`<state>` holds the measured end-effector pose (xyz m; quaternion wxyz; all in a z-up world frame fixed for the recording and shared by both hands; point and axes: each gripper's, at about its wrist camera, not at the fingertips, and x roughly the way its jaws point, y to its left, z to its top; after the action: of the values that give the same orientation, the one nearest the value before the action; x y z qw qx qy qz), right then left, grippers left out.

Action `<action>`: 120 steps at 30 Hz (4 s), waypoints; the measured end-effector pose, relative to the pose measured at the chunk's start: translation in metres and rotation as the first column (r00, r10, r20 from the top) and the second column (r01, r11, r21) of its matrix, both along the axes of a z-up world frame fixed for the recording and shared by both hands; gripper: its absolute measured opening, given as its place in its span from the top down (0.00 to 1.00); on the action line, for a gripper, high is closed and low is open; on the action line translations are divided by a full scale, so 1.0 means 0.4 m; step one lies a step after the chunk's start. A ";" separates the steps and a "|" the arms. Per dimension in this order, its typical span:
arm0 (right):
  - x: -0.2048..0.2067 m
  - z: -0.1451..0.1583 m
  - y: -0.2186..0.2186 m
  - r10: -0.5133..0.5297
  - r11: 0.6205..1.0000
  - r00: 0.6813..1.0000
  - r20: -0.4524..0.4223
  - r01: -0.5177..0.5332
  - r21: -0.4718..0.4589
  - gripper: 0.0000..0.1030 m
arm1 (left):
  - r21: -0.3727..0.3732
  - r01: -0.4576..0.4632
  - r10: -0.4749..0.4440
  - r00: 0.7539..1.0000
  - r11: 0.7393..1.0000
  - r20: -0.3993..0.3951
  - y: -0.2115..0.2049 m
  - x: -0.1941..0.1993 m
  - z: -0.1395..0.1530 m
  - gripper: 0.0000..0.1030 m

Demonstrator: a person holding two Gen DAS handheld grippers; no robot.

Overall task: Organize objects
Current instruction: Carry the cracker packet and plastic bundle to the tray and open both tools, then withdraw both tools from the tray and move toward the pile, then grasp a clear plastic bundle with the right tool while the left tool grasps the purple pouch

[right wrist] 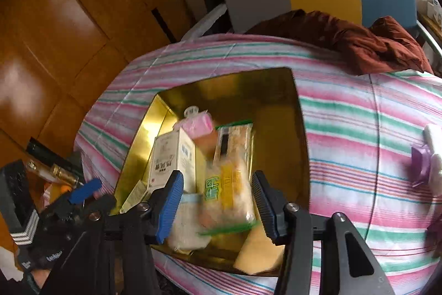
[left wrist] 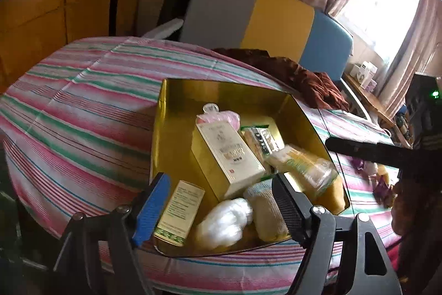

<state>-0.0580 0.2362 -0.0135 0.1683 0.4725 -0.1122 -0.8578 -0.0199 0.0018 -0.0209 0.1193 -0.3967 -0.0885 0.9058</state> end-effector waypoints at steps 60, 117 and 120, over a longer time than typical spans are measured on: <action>0.198 -0.040 0.415 -0.425 0.887 0.905 -0.029 0.422 0.189 0.48 | -0.258 0.289 -0.337 0.927 0.922 -0.166 0.372 0.071 0.100 0.13; 0.083 -0.036 0.800 -0.479 0.852 0.868 -0.128 0.495 0.171 0.66 | -0.060 0.513 -0.491 0.845 0.857 0.210 0.917 -0.178 -0.036 0.25; 0.075 -0.026 0.800 -0.472 0.854 0.870 -0.143 0.492 0.168 0.66 | -0.037 0.506 -0.482 0.840 0.862 0.251 0.964 -0.209 -0.065 0.26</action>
<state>-0.0282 0.5562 -0.0240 -0.0949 0.4015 -0.1325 -0.9012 -0.1033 0.3873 -0.0468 0.3172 -0.5149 0.0495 0.7948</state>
